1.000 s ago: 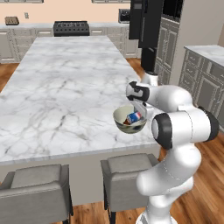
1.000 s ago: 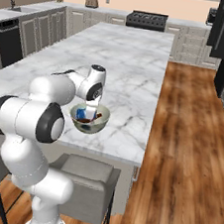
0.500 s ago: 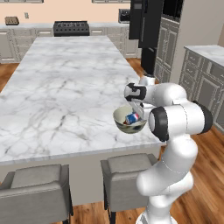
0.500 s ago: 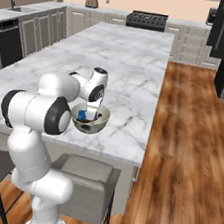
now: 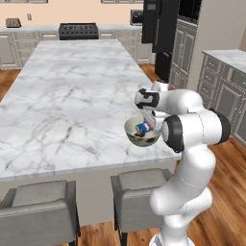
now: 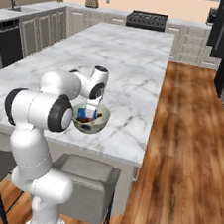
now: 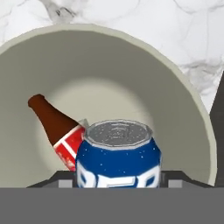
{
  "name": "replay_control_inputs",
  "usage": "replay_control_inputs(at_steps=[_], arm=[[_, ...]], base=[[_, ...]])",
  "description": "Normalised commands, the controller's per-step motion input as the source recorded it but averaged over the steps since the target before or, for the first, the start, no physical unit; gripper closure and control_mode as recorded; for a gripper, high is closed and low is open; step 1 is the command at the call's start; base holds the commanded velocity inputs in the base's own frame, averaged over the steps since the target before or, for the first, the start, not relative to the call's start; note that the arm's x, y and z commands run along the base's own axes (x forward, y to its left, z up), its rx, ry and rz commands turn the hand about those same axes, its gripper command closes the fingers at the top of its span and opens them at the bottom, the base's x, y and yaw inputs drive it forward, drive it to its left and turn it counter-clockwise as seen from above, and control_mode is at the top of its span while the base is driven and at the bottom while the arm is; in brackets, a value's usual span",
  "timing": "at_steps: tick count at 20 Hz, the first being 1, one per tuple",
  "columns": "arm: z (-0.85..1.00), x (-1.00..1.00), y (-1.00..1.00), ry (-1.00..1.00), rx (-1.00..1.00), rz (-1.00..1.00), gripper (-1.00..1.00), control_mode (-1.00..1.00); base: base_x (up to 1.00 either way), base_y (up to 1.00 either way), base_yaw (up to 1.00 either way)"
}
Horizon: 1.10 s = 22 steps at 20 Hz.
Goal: Open the fridge, grab two sodas, and place both sodas inside the bowl with ice on the dining counter.
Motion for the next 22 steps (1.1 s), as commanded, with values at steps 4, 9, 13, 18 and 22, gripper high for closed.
replay_control_inputs(at_steps=[4,9,13,18,22], arm=[[0.22,-0.37,-0.05,-0.07,0.0,-0.07,-1.0,-1.0],[0.5,-0.48,-0.02,-0.15,0.0,-0.09,-1.0,-1.0],[0.58,-0.54,0.0,-0.14,0.0,-0.1,-1.0,-1.0],[0.38,-0.67,0.0,-0.12,0.0,-0.11,-1.0,-1.0],[0.2,-0.82,0.03,-0.13,0.0,-0.11,-1.0,-1.0]], base=[[0.0,0.0,0.0],[0.0,0.0,0.0],[0.0,0.0,0.0],[0.0,0.0,0.0],[0.0,0.0,0.0]])
